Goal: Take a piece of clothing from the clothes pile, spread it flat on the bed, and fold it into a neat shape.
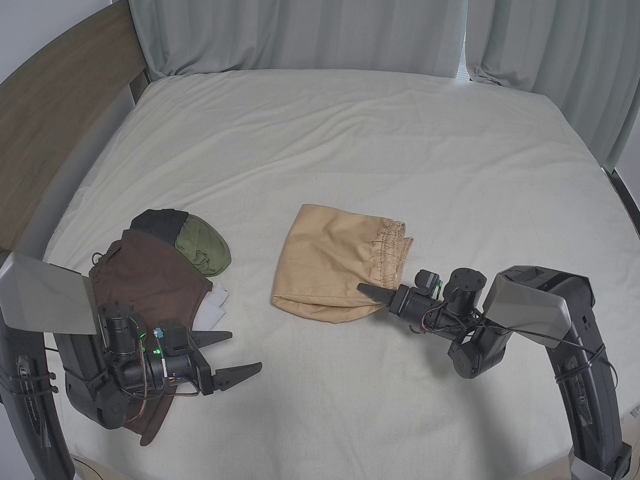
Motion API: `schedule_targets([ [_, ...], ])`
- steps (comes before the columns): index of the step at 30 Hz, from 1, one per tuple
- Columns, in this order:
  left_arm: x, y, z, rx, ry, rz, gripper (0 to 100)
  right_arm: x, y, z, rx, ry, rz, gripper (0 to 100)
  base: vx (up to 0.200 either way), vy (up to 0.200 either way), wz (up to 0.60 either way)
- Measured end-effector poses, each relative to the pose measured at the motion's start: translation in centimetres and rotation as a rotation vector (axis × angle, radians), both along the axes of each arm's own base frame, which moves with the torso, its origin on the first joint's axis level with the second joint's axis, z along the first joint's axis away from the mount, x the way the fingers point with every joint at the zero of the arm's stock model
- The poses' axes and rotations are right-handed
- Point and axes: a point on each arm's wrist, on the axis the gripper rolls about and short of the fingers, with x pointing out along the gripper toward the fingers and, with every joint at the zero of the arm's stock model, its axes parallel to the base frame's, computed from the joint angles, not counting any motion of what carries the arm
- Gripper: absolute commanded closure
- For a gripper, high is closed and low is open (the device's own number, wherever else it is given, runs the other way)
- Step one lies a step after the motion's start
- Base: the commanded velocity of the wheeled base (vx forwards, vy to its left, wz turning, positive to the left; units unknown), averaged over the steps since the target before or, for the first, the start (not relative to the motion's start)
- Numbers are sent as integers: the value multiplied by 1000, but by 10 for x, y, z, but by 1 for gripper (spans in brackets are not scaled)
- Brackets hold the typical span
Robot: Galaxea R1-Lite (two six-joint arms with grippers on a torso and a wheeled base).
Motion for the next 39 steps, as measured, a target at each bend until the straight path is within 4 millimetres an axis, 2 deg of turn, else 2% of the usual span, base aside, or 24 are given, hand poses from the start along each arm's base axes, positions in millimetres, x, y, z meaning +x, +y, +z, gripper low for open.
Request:
schedule_targets([
  [8, 1, 0, 0, 0, -3, 0, 0, -14, -3, -11, -55, 16, 7, 0, 0, 0, 0],
  [15, 1, 0, 1, -1, -6, 0, 0, -44, 0, -21, -133, 48, 49, 0, 0, 0, 0],
  [19, 1, 0, 2, -2, -9, 1, 0, -63, 6, -17, -161, 70, 86, 0, 0, 0, 0],
  [23, 1, 0, 2, -2, -11, 1, 0, -78, 16, -1, -162, 60, 131, 0, 0, 0, 0],
  [29, 1, 0, 2, -2, -13, 1, 0, -83, 30, 31, -121, -7, 169, 0, 0, 0, 0],
  [34, 2, 0, 3, -2, -14, 1, 0, -70, 39, 58, -55, -81, 162, 0, 0, 0, 0],
  [39, 2, 0, 3, -3, -15, 1, 0, -48, 36, 79, -3, -148, 121, 0, 0, 0, 0],
])
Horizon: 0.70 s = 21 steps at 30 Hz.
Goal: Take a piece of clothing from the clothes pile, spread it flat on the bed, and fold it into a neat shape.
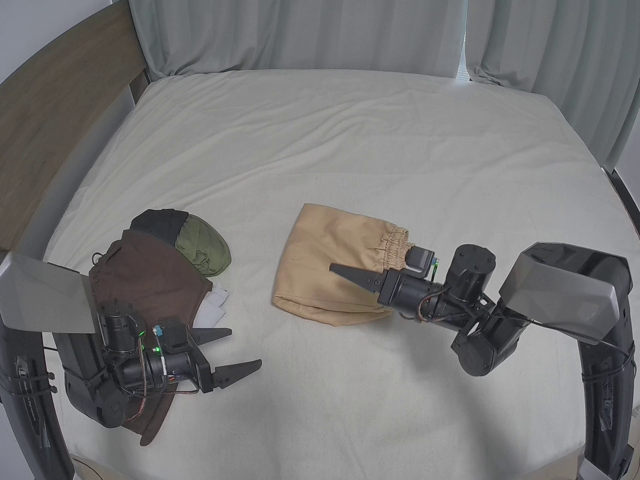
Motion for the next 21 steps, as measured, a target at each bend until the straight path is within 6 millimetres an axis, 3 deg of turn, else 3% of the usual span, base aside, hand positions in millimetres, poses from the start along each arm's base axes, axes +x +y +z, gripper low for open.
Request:
schedule_targets([
  [7, 0, 0, 0, 0, 0, 0, 0, 38, -30, 4, 22, -29, -107, 0, 0, 0, 0],
  [16, 0, 0, 0, 0, 0, -1, 0, 66, -65, -32, -7, 23, -203, 0, 0, 0, 0],
  [21, 0, 0, 0, 0, 1, -1, 0, 70, -69, -47, -20, 39, -214, 0, 0, 0, 0],
])
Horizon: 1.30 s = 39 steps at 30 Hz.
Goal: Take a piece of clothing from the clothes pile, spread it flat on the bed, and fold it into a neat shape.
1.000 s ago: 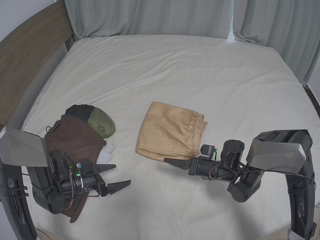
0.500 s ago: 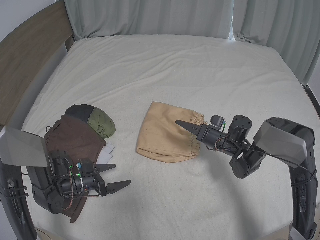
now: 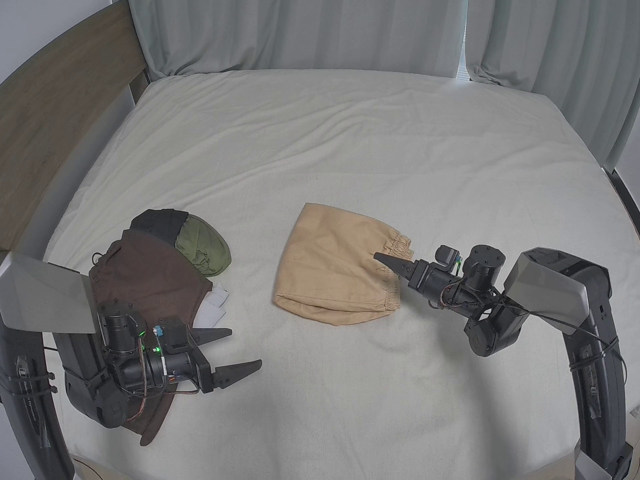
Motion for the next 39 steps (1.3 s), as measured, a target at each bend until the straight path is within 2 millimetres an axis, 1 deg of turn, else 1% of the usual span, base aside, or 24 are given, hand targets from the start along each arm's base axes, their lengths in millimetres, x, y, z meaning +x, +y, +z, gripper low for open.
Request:
schedule_targets([
  [4, 0, 0, 0, 0, -1, 0, 0, 1, -3, -9, -12, 7, -6, 0, 0, 0, 0],
  [8, 1, 0, 0, 0, -2, 0, 0, 0, -3, -11, -15, 14, -7, 0, 0, 0, 0],
  [12, 1, 0, 1, -2, -7, 0, 0, -4, -3, -2, -14, 11, -5, 0, 0, 0, 0],
  [16, 1, 0, 6, -7, -22, -2, 0, -15, -3, 17, -10, -2, 3, 0, 0, 0, 0],
  [19, 0, 1, 12, -13, -42, -6, 0, -31, -1, 38, -17, -24, 15, 0, 0, 0, 0],
  [22, -2, 2, 21, -21, -67, -8, 0, -55, -1, 58, -46, -42, 30, 0, 0, 0, 0],
  [24, -3, 3, 27, -25, -87, -6, 0, -74, -2, 68, -75, -57, 42, 0, 0, 0, 0],
  [26, -5, 5, 34, -29, -109, -3, 0, -97, -6, 79, -120, -83, 52, 0, 0, 0, 0],
  [33, -19, 9, 55, -40, -165, -3, 0, -158, -21, 95, -296, -203, 46, 0, 0, 0, 0],
  [37, -33, 9, 68, -54, -194, -38, 0, -186, -29, 106, -359, -268, 35, 0, 0, 0, 0],
  [39, -44, 9, 74, -63, -203, -67, 0, -201, -35, 112, -385, -298, 20, 0, 0, 0, 0],
])
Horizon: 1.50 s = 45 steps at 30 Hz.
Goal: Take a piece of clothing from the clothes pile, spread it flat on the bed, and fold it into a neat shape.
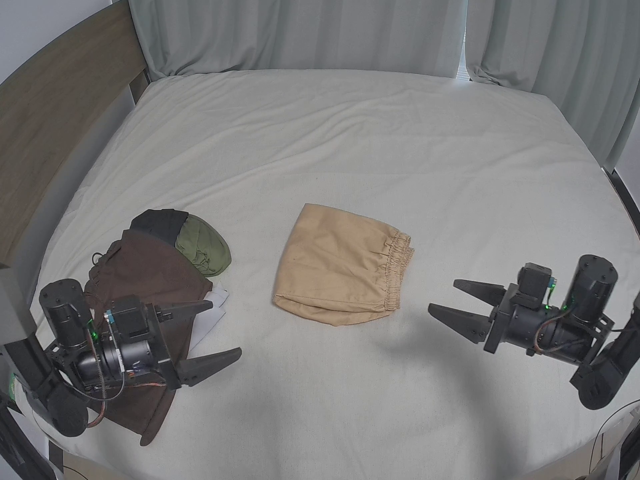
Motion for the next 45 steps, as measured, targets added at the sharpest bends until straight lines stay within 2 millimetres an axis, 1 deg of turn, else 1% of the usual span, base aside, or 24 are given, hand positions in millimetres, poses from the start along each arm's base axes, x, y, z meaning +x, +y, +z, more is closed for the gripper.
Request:
schedule_targets([
  [3, -15, 1, 8, -9, -19, -40, 0, -17, -9, 6, -25, -32, -30, 0, 0, 0, 0],
  [10, -43, 5, 26, -36, -70, -142, 0, -50, -44, 14, -90, -103, -156, 0, 0, 0, 0],
  [13, -53, 7, 28, -38, -82, -171, 0, -63, -56, 18, -107, -137, -203, 0, 0, 0, 0],
  [17, -60, 8, 33, -43, -108, -213, 0, -79, -67, 28, -114, -180, -255, 0, 0, 0, 0],
  [26, -74, 9, 45, -52, -163, -287, 0, -121, -78, 44, -112, -228, -303, 0, 0, 0, 0],
  [33, -94, 11, 57, -55, -195, -309, 0, -160, -84, 49, -101, -283, -333, 0, 0, 0, 0],
  [39, -115, 15, 67, -55, -235, -319, 0, -194, -88, 47, -89, -349, -372, 0, 0, 0, 0],
  [45, -141, 20, 72, -54, -255, -312, 0, -225, -89, 36, -77, -393, -396, 0, 0, 0, 0],
])
